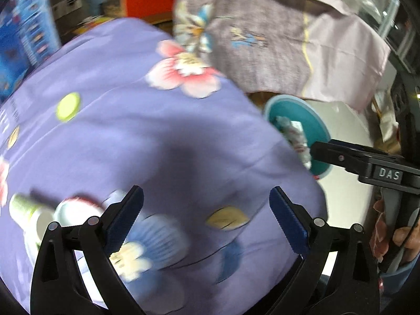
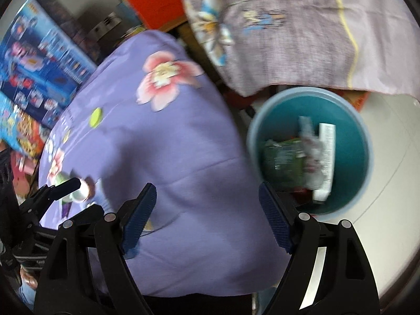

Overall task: Collect trash
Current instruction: 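Move both grippers back to the trash on the tablecloth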

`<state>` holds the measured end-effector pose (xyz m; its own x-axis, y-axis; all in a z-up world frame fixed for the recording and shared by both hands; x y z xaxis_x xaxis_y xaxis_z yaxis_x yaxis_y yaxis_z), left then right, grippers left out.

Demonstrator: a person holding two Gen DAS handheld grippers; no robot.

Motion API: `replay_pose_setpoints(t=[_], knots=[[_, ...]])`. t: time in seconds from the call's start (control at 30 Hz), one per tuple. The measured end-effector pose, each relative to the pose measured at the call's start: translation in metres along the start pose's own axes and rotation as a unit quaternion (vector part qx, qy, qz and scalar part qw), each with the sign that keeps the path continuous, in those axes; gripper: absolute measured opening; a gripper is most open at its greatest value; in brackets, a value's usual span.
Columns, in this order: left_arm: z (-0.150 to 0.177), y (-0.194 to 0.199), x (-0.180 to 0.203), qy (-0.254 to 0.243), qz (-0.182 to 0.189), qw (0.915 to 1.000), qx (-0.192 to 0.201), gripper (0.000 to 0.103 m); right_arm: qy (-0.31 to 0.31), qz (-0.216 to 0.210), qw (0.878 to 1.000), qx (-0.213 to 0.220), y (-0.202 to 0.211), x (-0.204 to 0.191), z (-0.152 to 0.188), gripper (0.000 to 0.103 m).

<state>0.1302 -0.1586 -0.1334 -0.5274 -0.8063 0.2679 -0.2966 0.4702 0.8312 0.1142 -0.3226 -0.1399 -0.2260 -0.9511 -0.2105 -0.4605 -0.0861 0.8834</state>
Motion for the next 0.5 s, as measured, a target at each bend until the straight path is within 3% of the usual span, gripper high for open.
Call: replay_pose_setpoints(t=[0.3,0.5], knots=[[0.042,0.065,-0.084,0.076,-0.026,0.9955,0.05,0.097,0.086,-0.017,0.996,-0.02,-0.008,-0.097,0.015,0.077],[0.074,0.101,-0.135,0.118,-0.057,0.988,0.082,0.097,0.168,-0.03,0.985,-0.035,-0.018,-0.17,0.028,0.077]])
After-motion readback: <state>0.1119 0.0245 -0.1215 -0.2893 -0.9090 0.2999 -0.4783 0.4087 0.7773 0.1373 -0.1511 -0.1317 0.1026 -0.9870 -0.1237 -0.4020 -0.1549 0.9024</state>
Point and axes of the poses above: each gripper's, at about its wrist camera, not at the fingertips, and y roughly against the way its jaws point, x to its right, z to its underside, the point moved 9 cm from there along -y, roughly the way its jaws point, and after that the axes turned 11 degrees about z, right-handed, at the moved point
